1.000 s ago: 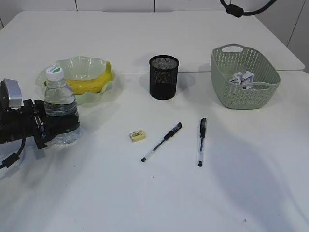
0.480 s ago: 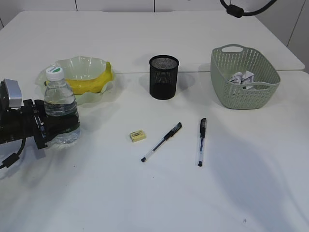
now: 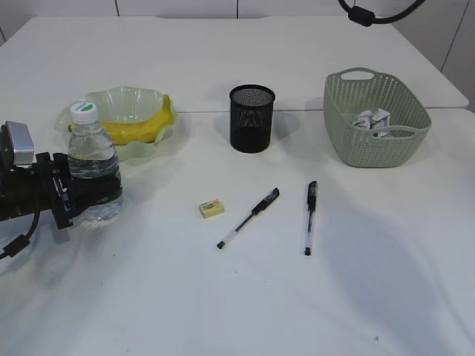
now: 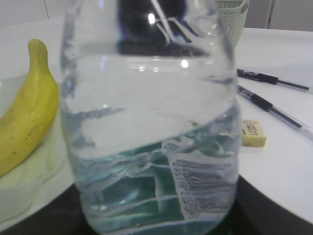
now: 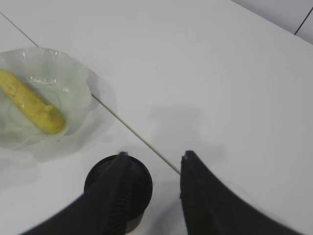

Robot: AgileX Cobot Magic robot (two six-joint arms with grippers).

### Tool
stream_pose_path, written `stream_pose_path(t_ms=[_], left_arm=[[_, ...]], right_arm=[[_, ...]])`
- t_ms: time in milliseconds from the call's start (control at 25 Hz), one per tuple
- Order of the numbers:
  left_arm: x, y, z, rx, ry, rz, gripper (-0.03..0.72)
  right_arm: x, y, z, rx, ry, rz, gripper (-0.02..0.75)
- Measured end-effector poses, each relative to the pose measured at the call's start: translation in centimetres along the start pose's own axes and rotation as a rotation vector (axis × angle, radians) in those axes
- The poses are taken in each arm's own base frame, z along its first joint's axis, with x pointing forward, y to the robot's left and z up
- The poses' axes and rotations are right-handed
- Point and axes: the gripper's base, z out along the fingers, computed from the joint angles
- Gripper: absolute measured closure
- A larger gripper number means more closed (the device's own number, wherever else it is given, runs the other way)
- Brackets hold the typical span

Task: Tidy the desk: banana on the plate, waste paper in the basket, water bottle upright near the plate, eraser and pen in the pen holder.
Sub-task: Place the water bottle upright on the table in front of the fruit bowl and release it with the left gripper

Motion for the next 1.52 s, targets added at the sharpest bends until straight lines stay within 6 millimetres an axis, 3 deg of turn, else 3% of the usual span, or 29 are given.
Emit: stream_pose_path(t_ms=[1520], left_arm=[[0.07,-0.01,0.01,0.0,0.001,-0.049,0.263]], right_arm=[[-0.43,-0.49,-0.02,0.054,-0.047,0.0,0.476]])
